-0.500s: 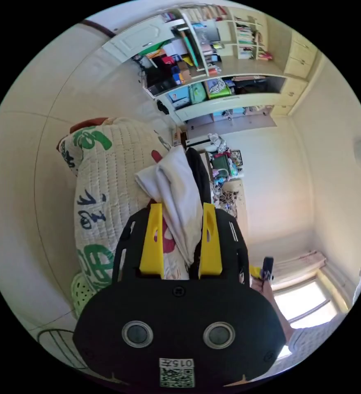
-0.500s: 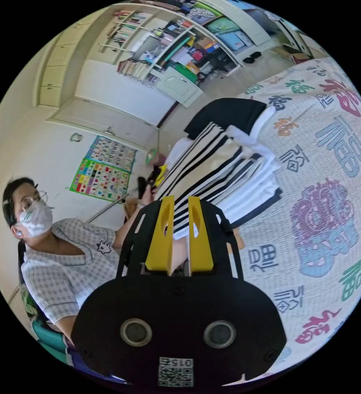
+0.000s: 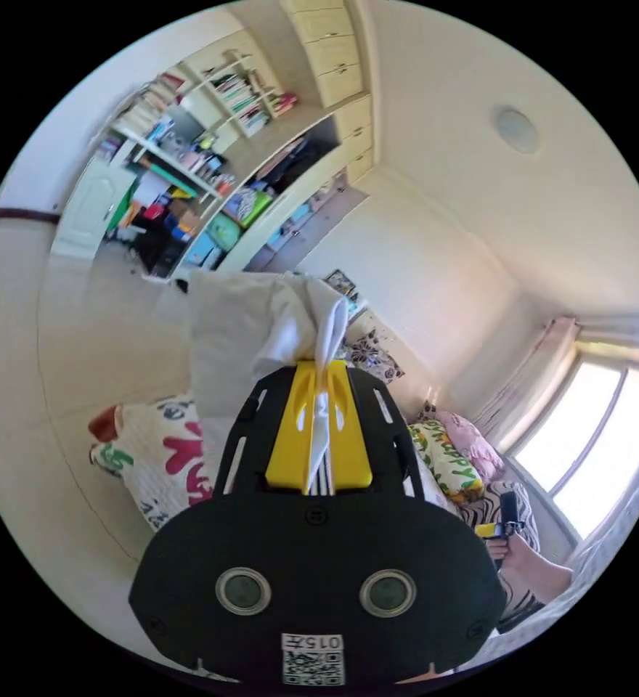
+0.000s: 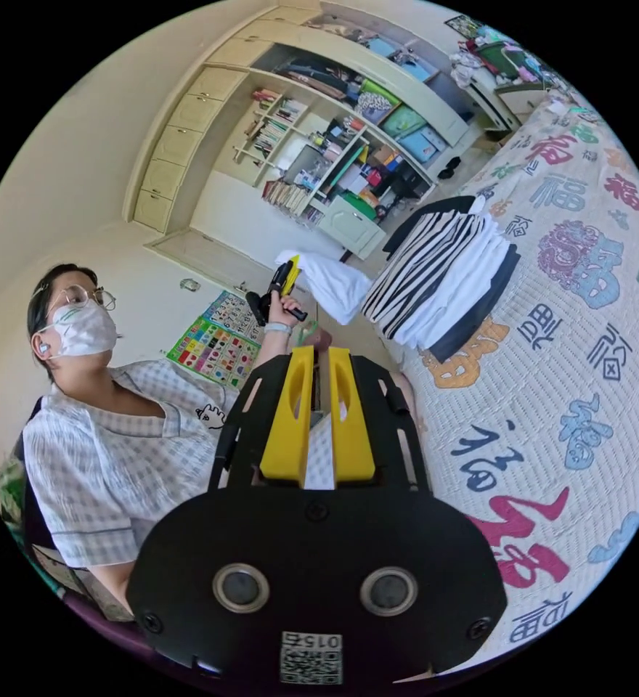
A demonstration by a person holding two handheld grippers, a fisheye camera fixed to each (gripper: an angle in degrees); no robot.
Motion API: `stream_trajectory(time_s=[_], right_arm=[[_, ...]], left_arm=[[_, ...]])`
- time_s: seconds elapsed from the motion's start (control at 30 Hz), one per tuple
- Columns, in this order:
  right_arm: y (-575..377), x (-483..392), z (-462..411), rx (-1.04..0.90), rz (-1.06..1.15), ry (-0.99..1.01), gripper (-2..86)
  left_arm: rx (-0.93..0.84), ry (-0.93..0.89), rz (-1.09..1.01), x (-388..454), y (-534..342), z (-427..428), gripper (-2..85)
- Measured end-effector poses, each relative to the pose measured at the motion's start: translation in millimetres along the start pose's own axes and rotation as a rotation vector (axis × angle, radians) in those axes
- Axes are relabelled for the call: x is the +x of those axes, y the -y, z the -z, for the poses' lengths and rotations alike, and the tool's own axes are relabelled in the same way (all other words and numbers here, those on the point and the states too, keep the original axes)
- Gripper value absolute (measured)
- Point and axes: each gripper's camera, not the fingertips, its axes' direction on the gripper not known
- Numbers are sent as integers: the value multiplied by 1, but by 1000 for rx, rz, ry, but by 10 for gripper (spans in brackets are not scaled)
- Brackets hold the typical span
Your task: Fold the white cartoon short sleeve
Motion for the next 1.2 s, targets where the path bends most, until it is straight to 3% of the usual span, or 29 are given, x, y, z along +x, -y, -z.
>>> stream_trajectory(time_s=[0.13,0.33,0.53,0.67,0.8,1.0,1.07,1.2], right_arm=[[-46,-2,-6,57,46,-18,53],[-99,-17,-22,120,174,-99,95],[-150,-30,-34,134,274,-285,135],[-195,-5,-37,101,200,-478,105],[-256,51,-21,191,27,-525,10],[-320,149,-17,261,-258,-523,-3],[-332,173,-24,253,-315,-549,-4],[-364,214,-18,455,-380,-422,-4]], left_arm=[[2,-115,-124,61,1,25,1],[-105,-449,-184,153,-43,12,1],[-404,-754,-107,239,-150,-87,1],[-607,-876,-51,291,-245,-157,3],[-734,-793,-46,304,-315,-217,6],[-945,-526,-35,271,-405,-306,8],[-931,-514,22,255,-422,-321,4],[-989,-411,44,232,-451,-350,54]])
